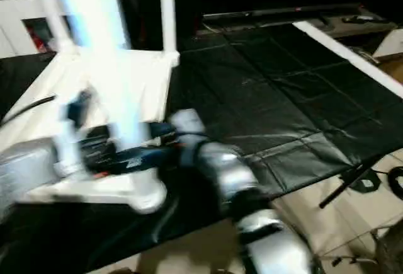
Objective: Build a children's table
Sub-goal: Rotate table base
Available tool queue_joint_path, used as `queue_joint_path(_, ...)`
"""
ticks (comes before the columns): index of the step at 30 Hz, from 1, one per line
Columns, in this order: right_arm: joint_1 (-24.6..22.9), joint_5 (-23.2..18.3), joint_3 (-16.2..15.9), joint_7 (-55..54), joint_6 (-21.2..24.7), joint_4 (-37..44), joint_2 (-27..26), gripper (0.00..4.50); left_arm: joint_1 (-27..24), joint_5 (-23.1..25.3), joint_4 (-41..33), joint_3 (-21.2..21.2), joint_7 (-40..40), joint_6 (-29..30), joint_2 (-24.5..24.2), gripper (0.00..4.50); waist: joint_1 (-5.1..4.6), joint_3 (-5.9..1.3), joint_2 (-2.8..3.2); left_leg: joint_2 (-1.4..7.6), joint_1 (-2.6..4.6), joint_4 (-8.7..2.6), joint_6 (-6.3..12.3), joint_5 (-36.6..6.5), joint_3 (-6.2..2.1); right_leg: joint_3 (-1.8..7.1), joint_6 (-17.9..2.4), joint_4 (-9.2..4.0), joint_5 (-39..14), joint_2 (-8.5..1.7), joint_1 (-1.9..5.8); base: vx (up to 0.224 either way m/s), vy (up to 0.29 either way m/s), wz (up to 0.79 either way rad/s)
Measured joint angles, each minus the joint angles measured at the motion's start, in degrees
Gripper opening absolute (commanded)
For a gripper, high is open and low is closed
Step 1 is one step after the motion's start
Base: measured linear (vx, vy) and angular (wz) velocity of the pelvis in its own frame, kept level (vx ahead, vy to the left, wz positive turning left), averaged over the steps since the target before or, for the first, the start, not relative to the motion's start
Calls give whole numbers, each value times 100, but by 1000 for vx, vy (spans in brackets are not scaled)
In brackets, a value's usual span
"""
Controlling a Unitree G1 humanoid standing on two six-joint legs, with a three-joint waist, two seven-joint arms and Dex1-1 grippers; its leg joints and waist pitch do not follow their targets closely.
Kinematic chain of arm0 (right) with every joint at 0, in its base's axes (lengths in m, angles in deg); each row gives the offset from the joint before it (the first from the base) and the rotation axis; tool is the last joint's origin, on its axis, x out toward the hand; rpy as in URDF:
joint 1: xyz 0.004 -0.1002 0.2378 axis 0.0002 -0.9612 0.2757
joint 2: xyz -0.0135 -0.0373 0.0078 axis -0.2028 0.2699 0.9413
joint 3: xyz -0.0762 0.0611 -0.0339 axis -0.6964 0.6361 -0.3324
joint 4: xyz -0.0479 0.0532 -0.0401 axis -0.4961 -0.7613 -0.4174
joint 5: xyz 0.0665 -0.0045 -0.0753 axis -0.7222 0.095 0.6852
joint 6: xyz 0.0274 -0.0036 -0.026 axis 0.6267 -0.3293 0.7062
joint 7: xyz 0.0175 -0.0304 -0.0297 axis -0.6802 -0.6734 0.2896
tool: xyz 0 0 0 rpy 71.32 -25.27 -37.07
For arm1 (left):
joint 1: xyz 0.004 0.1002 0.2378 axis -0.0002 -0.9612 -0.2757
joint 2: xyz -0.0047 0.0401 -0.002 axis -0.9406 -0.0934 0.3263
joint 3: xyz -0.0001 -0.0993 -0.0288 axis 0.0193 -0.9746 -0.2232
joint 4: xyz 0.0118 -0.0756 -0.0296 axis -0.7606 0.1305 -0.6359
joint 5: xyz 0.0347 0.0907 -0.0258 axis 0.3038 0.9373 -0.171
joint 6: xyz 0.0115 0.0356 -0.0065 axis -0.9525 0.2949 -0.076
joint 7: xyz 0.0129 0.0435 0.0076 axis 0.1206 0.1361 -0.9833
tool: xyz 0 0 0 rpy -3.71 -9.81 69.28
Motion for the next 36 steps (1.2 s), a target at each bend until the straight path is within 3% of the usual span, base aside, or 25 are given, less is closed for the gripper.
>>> queue_joint_path(4, 79, 62, 67, -258, -146, -174, 101, 450, 216, 409, 445, 127, -124, -303, 237, 446, 63, 1, 4, -1, 2, 2, 0, 1, 4, -1, 1, 1, 1, -4, 7, 0, 0, 0)
queue_joint_path(8, 108, 231, 162, -799, -208, -262, 345, 450, 527, 789, 889, 306, -186, -700, 417, 446, 162, -7, 49, -10, 5, 3, 0, 1, 6, -4, 1, 1, 4, -22, 13, 0, 0, 0)
queue_joint_path(11, -17, 214, 396, -967, -212, -226, 656, 450, 549, 835, 974, 304, -160, -838, 414, 446, 204, -12, 66, -10, 2, 3, 0, 1, 14, -6, 2, 0, 4, -28, 14, 0, 0, 0)
queue_joint_path(21, -651, -57, 955, -958, -253, 536, 1318, 450, 491, 1045, 994, 294, 79, -1114, 258, 446, 164, -13, 74, -8, -3, 1, 2, 1, 20, -7, 5, -6, 4, -28, 6, 0, 0, 0)
queue_joint_path(24, -722, -18, 985, -1091, -149, 730, 1474, 450, 392, 1419, 962, 462, 258, -1386, -135, 446, 116, -14, 76, -3, 1, -5, 1, 1, 19, -6, 5, -6, 4, -16, 6, 0, 0, 0)
queue_joint_path(31, -639, 168, 974, -1401, 77, 535, 1527, 450, 230, 1875, 793, 668, 315, -1581, -365, 446, 108, -14, 76, -4, -1, -4, 1, 2, 27, -6, 5, -5, 4, -18, 3, 0, 0, 0)
queue_joint_path(36, -198, 351, 880, -1645, 107, -153, 1304, 450, 228, 2023, 585, 940, 291, -1779, -80, 446, 91, -14, 77, -5, -10, -5, 1, 1, 36, -5, 4, -6, 4, -22, -8, 0, 0, 0)
